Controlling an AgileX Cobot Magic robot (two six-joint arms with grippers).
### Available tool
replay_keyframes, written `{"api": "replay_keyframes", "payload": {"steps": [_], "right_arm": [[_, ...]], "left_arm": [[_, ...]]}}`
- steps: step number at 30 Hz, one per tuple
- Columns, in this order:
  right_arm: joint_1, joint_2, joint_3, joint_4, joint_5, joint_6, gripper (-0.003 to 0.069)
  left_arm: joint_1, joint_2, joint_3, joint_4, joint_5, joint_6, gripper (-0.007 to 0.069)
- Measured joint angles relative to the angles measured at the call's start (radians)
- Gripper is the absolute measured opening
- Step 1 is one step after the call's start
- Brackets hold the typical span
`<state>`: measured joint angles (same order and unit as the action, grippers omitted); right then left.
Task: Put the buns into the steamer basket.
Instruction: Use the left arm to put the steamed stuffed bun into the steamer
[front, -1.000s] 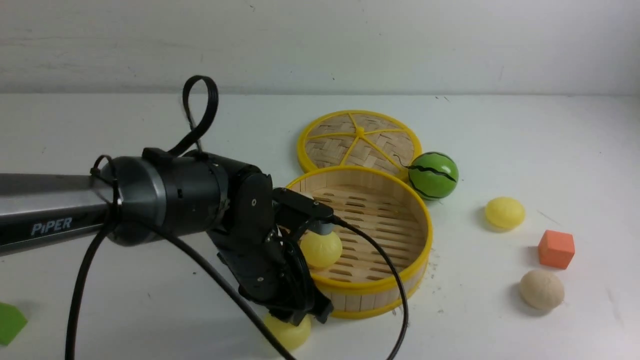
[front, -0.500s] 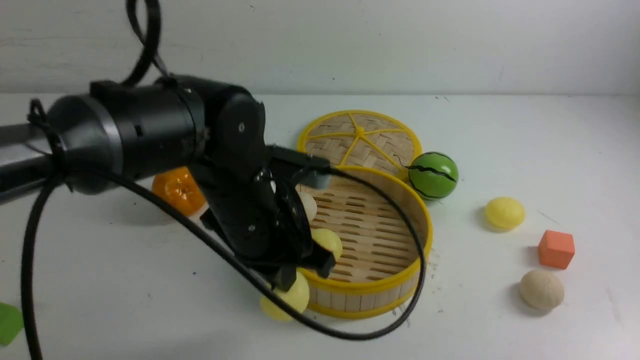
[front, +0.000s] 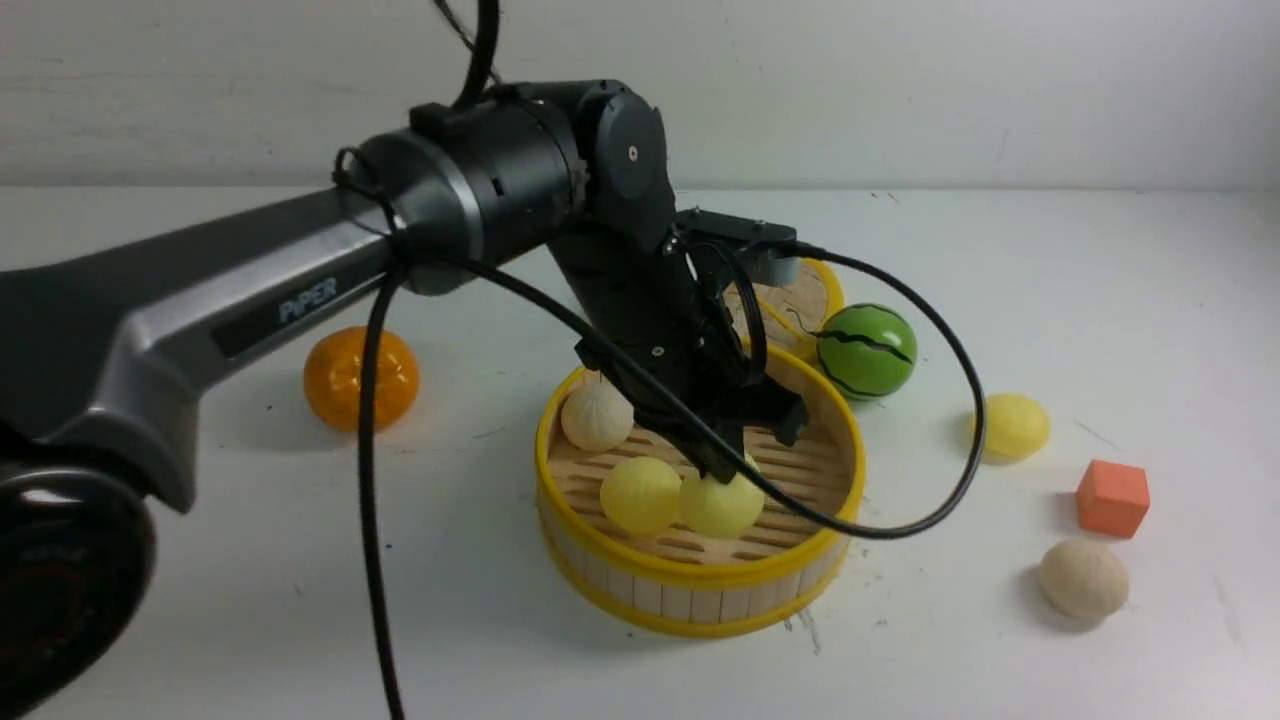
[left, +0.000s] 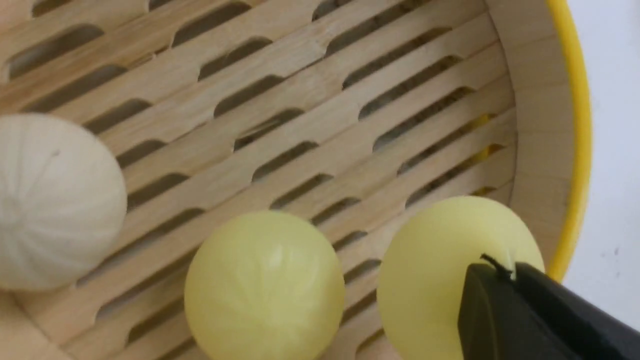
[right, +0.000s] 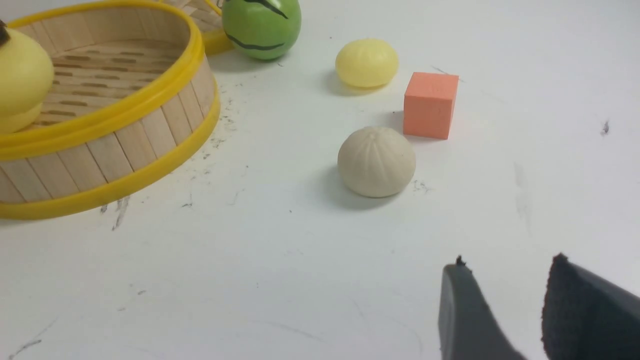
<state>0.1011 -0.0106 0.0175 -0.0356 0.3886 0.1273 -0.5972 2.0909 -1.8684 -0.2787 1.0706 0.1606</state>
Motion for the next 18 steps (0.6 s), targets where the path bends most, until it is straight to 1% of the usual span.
{"api": "replay_keyframes", "payload": {"steps": [2,6,7,9,13,14,15,16,17,18], "right_arm": [[0.000,0.000,0.000,0.000,0.000,0.000,0.0239],[0.000,0.000,0.000,0.000,0.000,0.000,0.0239],[0.000,0.000,0.000,0.000,0.000,0.000,0.0239],[0.000,0.000,0.000,0.000,0.000,0.000,0.0239],[0.000,0.000,0.000,0.000,0.000,0.000,0.0239],[0.000,0.000,0.000,0.000,0.000,0.000,0.0239],[0.000,0.000,0.000,0.000,0.000,0.000,0.0239],[0.000,0.000,0.000,0.000,0.000,0.000,0.0239],[0.000,0.000,0.000,0.000,0.000,0.000,0.0239],[0.000,0.000,0.000,0.000,0.000,0.000,0.0239]], "left_arm": [[-0.012,0.060,-0.069,0.015,0.008,-0.001,-0.0013],[-0.029,0.113,-0.112,0.037,0.026,-0.002,-0.0002],[-0.032,0.124,-0.115,0.039,0.031,-0.002,0.0011],[-0.038,0.149,-0.118,0.041,0.035,-0.002,0.0073],[-0.038,0.157,-0.129,0.043,0.034,-0.007,0.0267],[-0.038,0.156,-0.131,0.044,0.038,-0.010,0.0277],[-0.037,0.154,-0.141,0.047,0.051,-0.027,0.0348],[-0.037,0.143,-0.150,0.052,0.069,-0.056,0.0395],[-0.037,0.127,-0.157,0.056,0.085,-0.073,0.0418],[-0.038,0.114,-0.162,0.061,0.094,-0.089,0.0424]]}}
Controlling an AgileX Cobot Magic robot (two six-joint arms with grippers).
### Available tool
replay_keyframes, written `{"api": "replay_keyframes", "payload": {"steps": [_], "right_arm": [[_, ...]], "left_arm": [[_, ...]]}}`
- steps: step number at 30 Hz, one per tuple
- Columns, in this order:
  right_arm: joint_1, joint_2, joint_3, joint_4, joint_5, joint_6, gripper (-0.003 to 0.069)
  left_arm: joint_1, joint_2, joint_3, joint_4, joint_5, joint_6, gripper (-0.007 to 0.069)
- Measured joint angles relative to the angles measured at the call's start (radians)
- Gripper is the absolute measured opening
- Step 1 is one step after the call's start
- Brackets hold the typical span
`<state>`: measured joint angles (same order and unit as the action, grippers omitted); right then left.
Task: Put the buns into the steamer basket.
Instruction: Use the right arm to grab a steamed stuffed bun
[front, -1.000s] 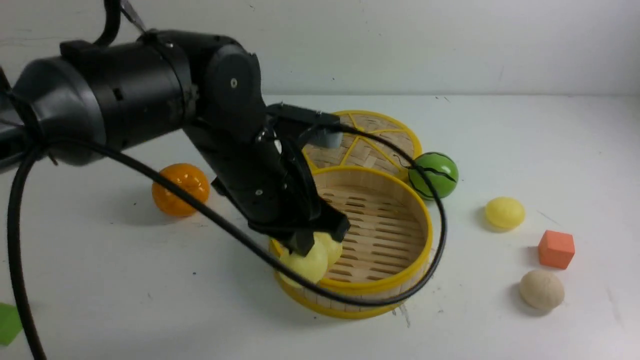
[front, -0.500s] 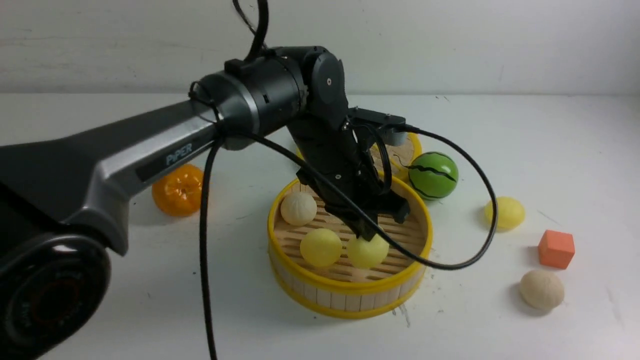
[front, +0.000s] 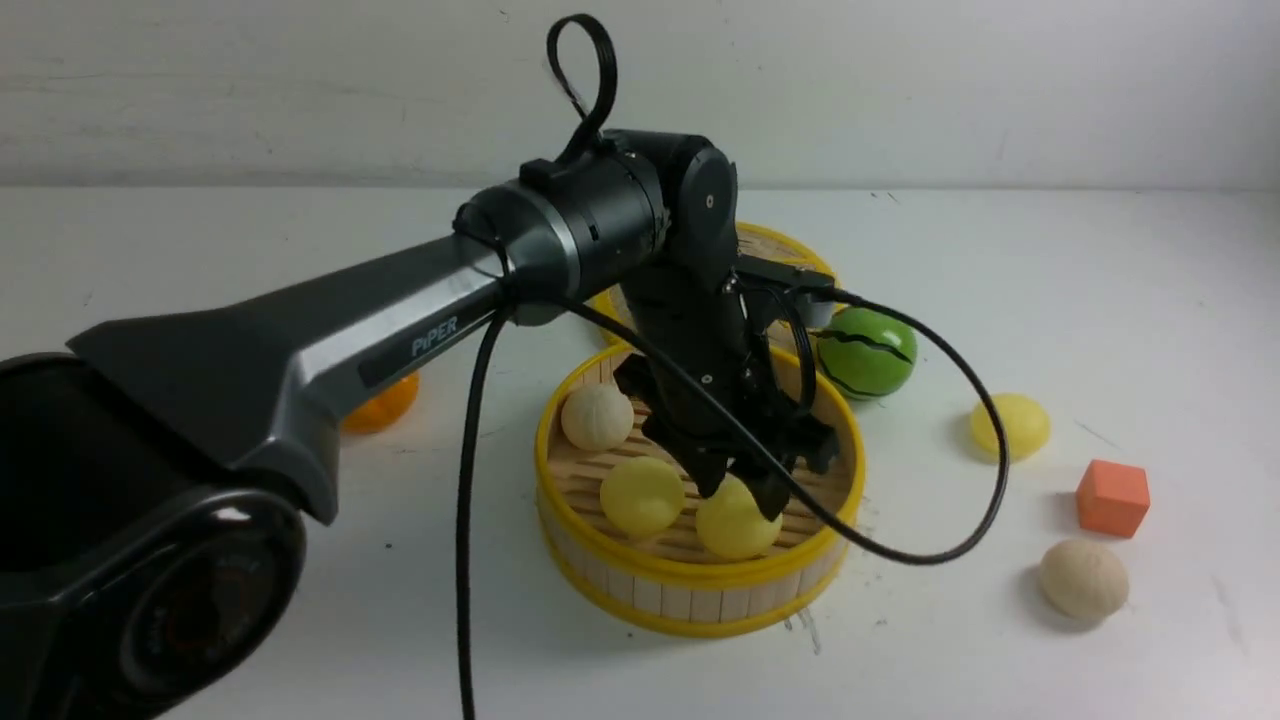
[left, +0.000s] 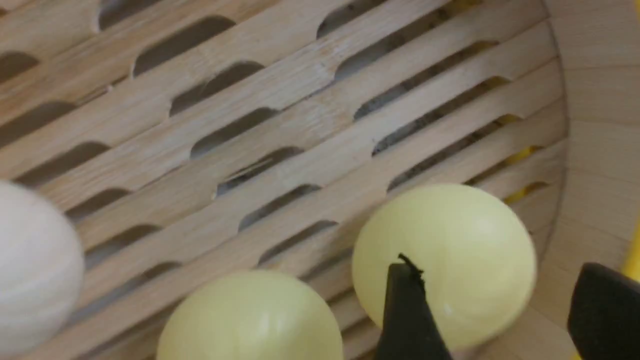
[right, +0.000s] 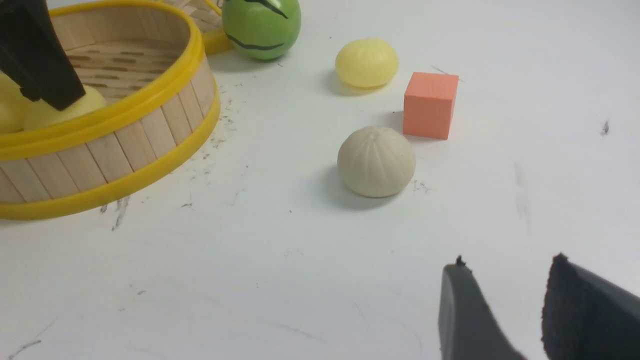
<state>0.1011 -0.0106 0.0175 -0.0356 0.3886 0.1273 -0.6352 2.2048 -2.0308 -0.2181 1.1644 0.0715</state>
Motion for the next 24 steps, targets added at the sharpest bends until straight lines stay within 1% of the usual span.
{"api": "replay_keyframes", "payload": {"steps": [1,3,4,5,6,7,8,9,10,12,13,14,17,20,21,22,23,24], "right_arm": [[0.000,0.000,0.000,0.000,0.000,0.000,0.0239],[0.000,0.000,0.000,0.000,0.000,0.000,0.0239],[0.000,0.000,0.000,0.000,0.000,0.000,0.0239],[0.000,0.000,0.000,0.000,0.000,0.000,0.0239],[0.000,0.000,0.000,0.000,0.000,0.000,0.0239],[0.000,0.000,0.000,0.000,0.000,0.000,0.0239],[0.000,0.000,0.000,0.000,0.000,0.000,0.0239],[0.000,0.000,0.000,0.000,0.000,0.000,0.0239],[0.000,0.000,0.000,0.000,0.000,0.000,0.0239],[0.000,0.000,0.000,0.000,0.000,0.000,0.0239],[0.000,0.000,0.000,0.000,0.000,0.000,0.0239],[0.000,0.000,0.000,0.000,0.000,0.000,0.0239],[0.000,0.000,0.000,0.000,0.000,0.000,0.0239],[0.000,0.000,0.000,0.000,0.000,0.000,0.0239],[0.000,0.000,0.000,0.000,0.000,0.000,0.0239],[0.000,0.000,0.000,0.000,0.000,0.000,0.0239],[0.000,0.000,0.000,0.000,0.000,0.000,0.0239],[0.000,0.000,0.000,0.000,0.000,0.000,0.0239]], "left_arm": [[0.000,-0.028,-0.010,0.010,0.015,-0.017,0.0418],[-0.009,-0.124,-0.026,0.047,0.043,-0.039,0.0334],[-0.014,-0.187,-0.030,0.073,0.054,-0.043,0.0251],[-0.020,-0.230,-0.031,0.091,0.061,-0.046,0.0185],[-0.024,-0.282,-0.031,0.112,0.066,-0.048,0.0099],[-0.024,-0.292,-0.031,0.115,0.066,-0.051,0.0084],[-0.029,-0.374,-0.012,0.140,0.070,-0.071,0.0000],[-0.030,-0.384,-0.009,0.142,0.070,-0.071,-0.0006],[-0.031,-0.456,0.030,0.156,0.071,-0.093,-0.0013],[-0.031,-0.562,0.123,0.169,0.066,-0.128,-0.0013],[-0.031,-0.644,0.214,0.173,0.039,-0.149,-0.0013],[-0.031,-0.644,0.229,0.173,0.039,-0.152,-0.0013],[-0.031,-0.887,0.521,0.174,-0.134,-0.200,-0.0013],[-0.031,-1.111,0.819,0.162,-0.315,-0.216,-0.0013],[-0.031,-1.111,0.819,0.162,-0.315,-0.216,-0.0013],[-0.031,-1.242,1.004,0.149,-0.438,-0.221,-0.0013],[-0.031,-1.256,1.024,0.148,-0.452,-0.221,-0.0013],[-0.031,-1.365,1.183,0.132,-0.578,-0.223,-0.0013]]}}
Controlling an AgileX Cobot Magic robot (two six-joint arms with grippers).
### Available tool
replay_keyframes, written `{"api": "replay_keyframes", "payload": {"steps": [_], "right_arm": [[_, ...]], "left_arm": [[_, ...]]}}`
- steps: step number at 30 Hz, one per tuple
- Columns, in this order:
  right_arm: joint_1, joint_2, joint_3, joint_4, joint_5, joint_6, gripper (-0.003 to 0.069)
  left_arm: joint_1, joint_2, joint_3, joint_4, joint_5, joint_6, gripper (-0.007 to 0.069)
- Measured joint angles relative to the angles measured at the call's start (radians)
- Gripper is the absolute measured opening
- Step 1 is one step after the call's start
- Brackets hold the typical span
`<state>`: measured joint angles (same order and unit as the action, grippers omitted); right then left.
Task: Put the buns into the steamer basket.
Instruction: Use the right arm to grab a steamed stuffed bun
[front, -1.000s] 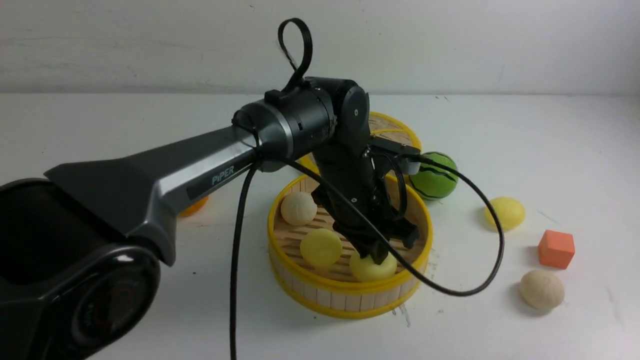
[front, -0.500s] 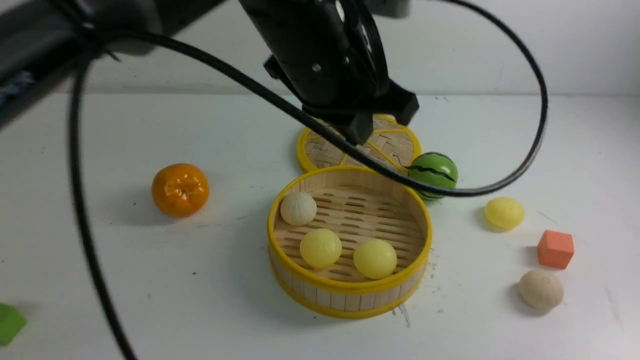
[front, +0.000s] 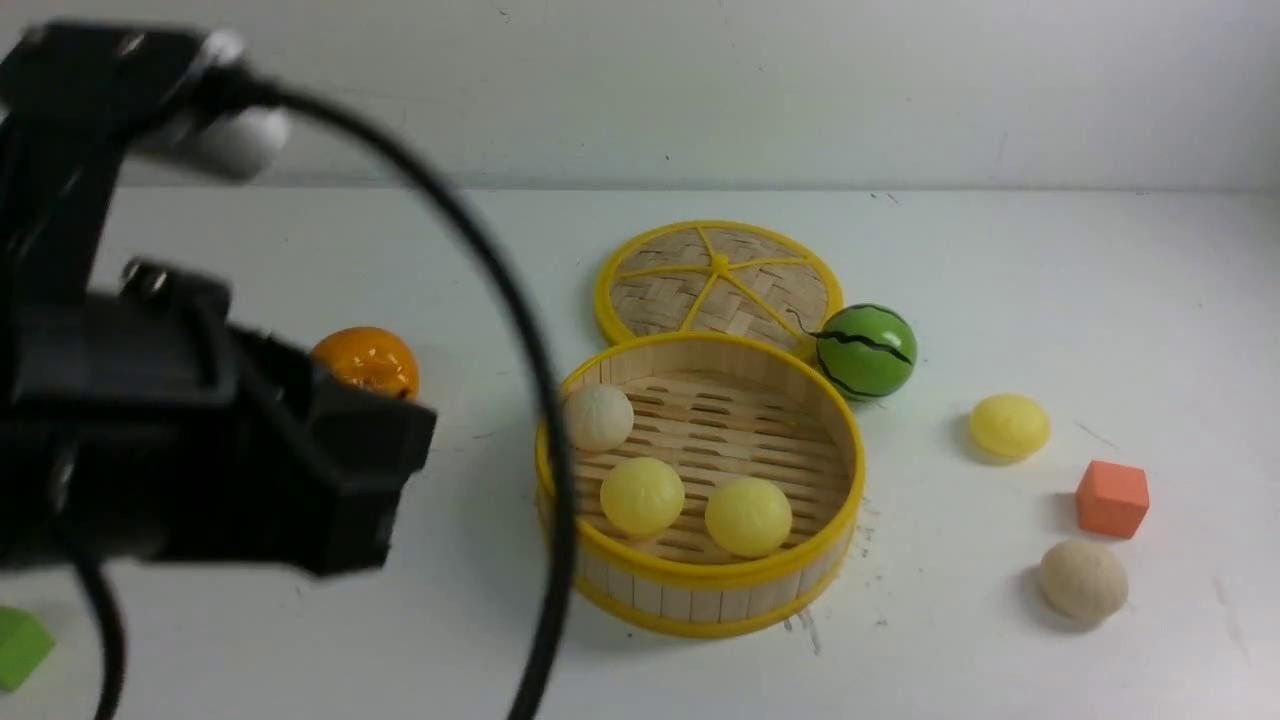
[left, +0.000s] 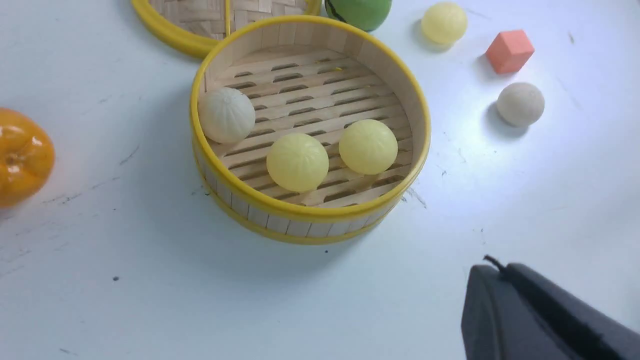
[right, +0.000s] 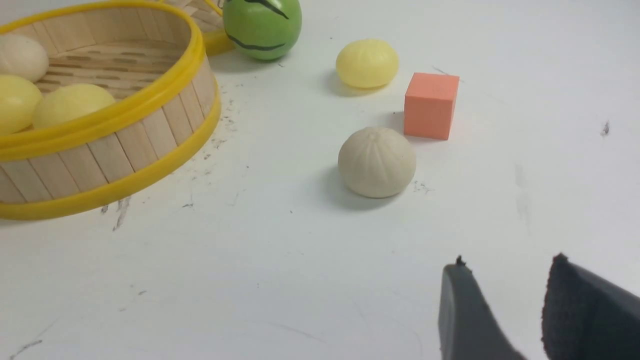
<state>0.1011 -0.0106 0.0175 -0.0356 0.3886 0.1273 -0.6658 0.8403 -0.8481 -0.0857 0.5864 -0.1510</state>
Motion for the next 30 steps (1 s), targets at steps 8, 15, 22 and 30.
{"api": "replay_keyframes", "payload": {"steps": [8,15,22,30], "right_arm": [[0.000,0.000,0.000,0.000,0.000,0.000,0.0239],[0.000,0.000,0.008,0.099,-0.062,0.065,0.0239],[0.000,0.000,0.010,0.340,-0.238,0.198,0.0239],[0.000,0.188,-0.238,0.389,-0.012,0.150,0.0239]], "left_arm": [[0.000,-0.377,0.537,-0.031,-0.447,0.000,-0.0013],[0.000,-0.456,0.687,-0.034,-0.474,-0.003,-0.0013],[0.000,-0.457,0.761,-0.034,-0.453,-0.003,-0.0013],[0.000,-0.458,0.770,-0.034,-0.418,-0.003,-0.0013]]}}
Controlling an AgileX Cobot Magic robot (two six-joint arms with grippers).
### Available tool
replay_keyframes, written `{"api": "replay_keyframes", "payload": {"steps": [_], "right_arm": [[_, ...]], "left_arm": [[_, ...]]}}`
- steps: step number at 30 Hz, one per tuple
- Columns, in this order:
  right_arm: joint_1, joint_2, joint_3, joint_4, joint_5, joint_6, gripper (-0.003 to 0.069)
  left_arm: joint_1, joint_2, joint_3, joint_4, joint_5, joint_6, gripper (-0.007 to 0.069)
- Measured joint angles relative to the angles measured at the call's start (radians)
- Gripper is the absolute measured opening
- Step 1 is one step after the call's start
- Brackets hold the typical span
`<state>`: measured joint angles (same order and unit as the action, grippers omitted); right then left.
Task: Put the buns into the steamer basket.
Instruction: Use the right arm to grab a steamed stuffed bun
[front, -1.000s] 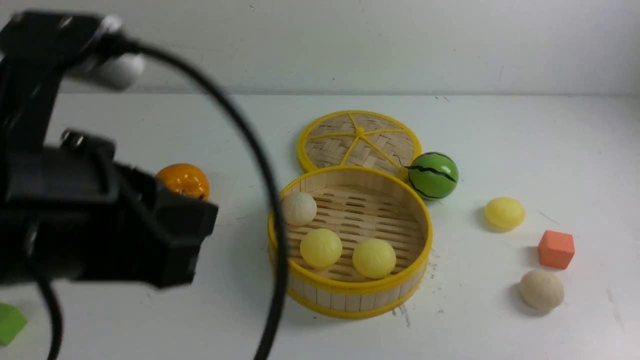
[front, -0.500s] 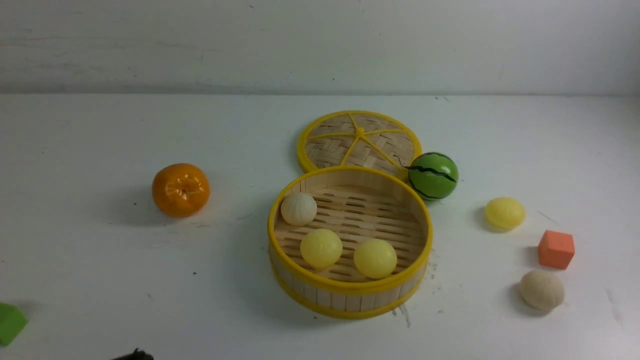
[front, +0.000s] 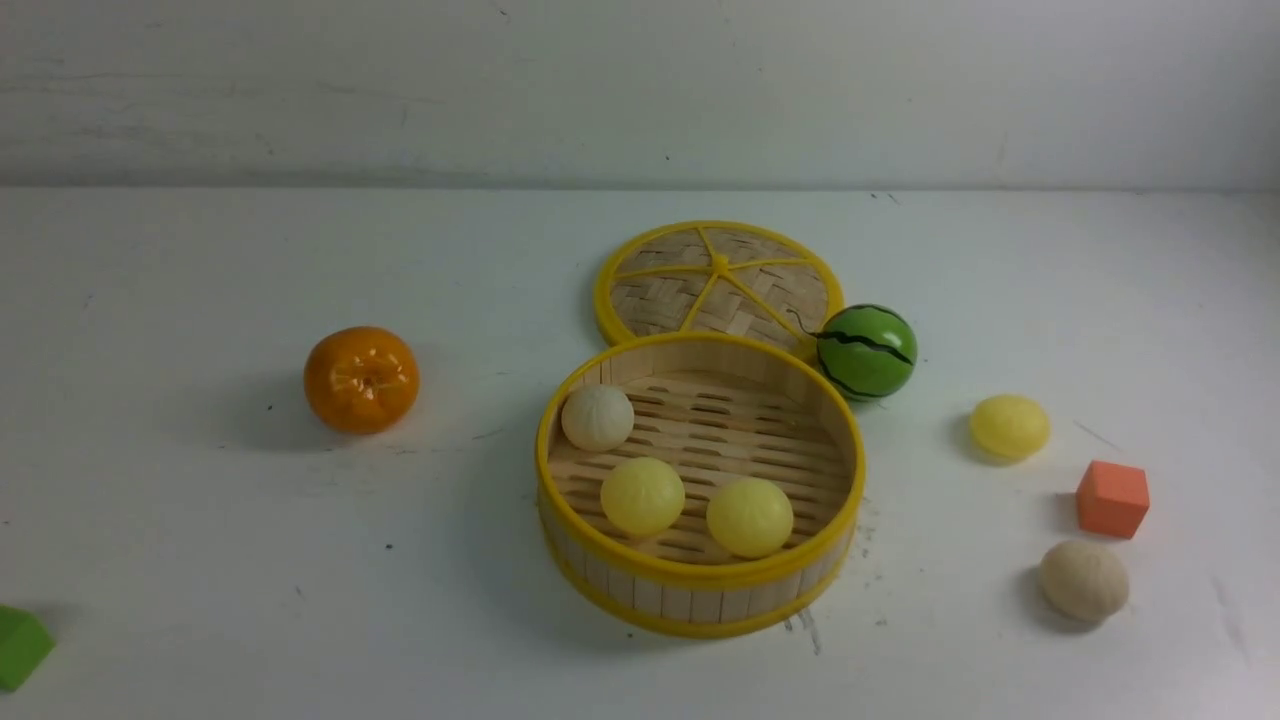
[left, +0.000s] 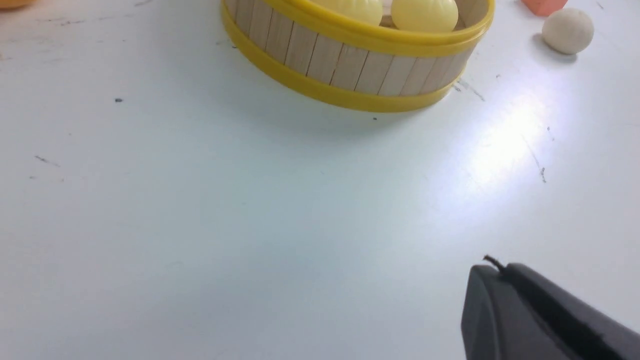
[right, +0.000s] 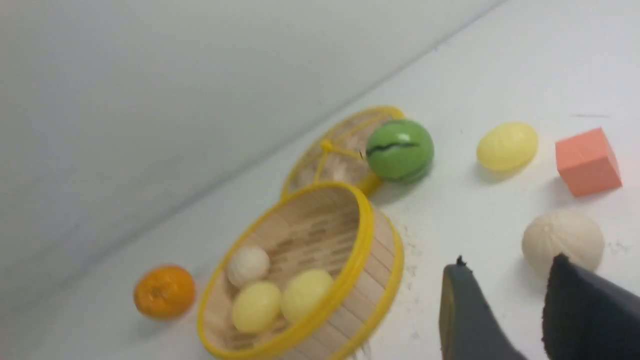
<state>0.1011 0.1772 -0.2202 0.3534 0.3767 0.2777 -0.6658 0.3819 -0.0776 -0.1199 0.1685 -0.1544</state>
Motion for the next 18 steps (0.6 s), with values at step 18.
{"api": "replay_keyframes", "payload": {"steps": [18], "right_arm": [[0.000,1.280,-0.781,-0.139,0.516,-0.303,0.0239]], "left_arm": [[0.000,-0.002,0.001,0.000,0.002,-0.001,-0.0013]]}}
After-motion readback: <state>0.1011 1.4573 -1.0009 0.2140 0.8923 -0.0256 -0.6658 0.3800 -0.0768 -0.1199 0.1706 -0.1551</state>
